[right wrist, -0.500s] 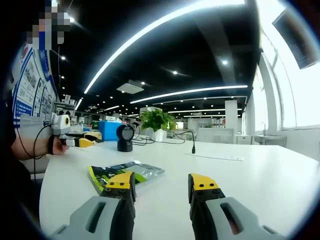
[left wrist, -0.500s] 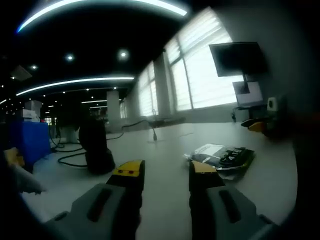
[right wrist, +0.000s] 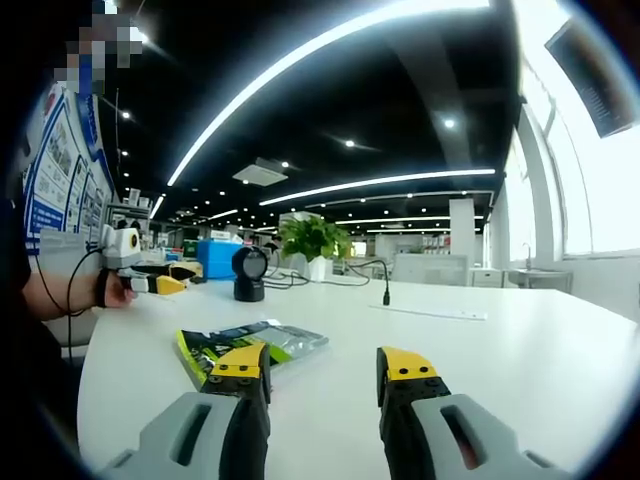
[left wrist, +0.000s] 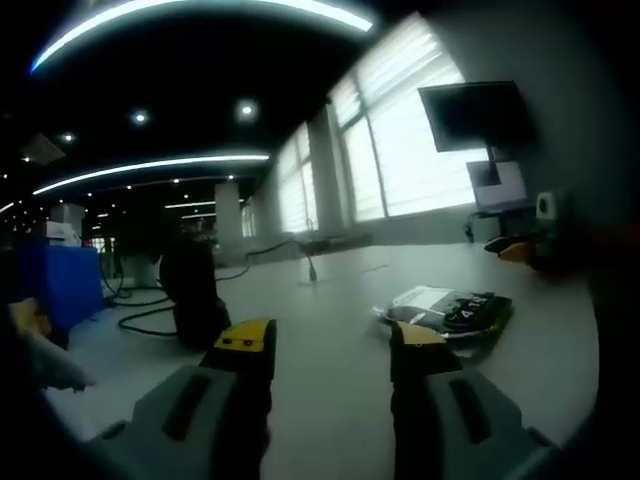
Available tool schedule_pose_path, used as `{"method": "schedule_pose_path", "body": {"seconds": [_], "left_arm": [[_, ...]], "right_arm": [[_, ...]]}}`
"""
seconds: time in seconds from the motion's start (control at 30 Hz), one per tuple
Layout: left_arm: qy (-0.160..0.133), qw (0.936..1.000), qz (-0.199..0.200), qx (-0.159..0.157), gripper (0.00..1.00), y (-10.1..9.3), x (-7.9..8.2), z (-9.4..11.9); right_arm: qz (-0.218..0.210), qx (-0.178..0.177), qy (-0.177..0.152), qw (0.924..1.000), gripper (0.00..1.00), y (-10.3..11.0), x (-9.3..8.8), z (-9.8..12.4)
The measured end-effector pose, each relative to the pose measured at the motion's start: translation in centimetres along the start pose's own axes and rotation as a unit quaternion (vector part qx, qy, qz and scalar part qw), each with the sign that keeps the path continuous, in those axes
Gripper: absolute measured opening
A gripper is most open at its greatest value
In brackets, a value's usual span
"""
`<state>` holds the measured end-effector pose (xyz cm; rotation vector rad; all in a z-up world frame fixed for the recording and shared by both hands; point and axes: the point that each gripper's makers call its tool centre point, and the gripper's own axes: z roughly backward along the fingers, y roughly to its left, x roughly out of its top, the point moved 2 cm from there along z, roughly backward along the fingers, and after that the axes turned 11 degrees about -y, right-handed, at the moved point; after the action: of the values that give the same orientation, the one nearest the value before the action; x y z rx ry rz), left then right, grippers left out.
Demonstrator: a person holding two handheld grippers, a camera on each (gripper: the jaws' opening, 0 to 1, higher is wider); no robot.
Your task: Clip sheet goods on table flip sheet goods clip sheet goods scan sheet goods put sheet goods back to table
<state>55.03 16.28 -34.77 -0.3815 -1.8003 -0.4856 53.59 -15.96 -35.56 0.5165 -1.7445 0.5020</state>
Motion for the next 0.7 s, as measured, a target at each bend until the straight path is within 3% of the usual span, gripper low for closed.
{"method": "schedule_pose_path", "body": {"seconds": [0.23,0.5,0.7], "left_arm": [[0.011,0.9998,-0.003,-0.017,0.37,-0.9,-0.4,-0.1],[0.004,0.9998,-0.017,0.001,0.39,-0.1,0.2,0.0],[-0.023,0.9996,-0.012,-0.009,0.43,-1.1,1.3,-0.1]], "right_arm": [[0.003,0.002,-0.002,1.0000,0.38,0.1,0.1,0.1],[0.004,0.003,-0.004,1.0000,0.38,0.2,0.2,0.0],[0.003,0.000,-0.005,1.0000,0.38,0.1,0.2,0.0]]}}
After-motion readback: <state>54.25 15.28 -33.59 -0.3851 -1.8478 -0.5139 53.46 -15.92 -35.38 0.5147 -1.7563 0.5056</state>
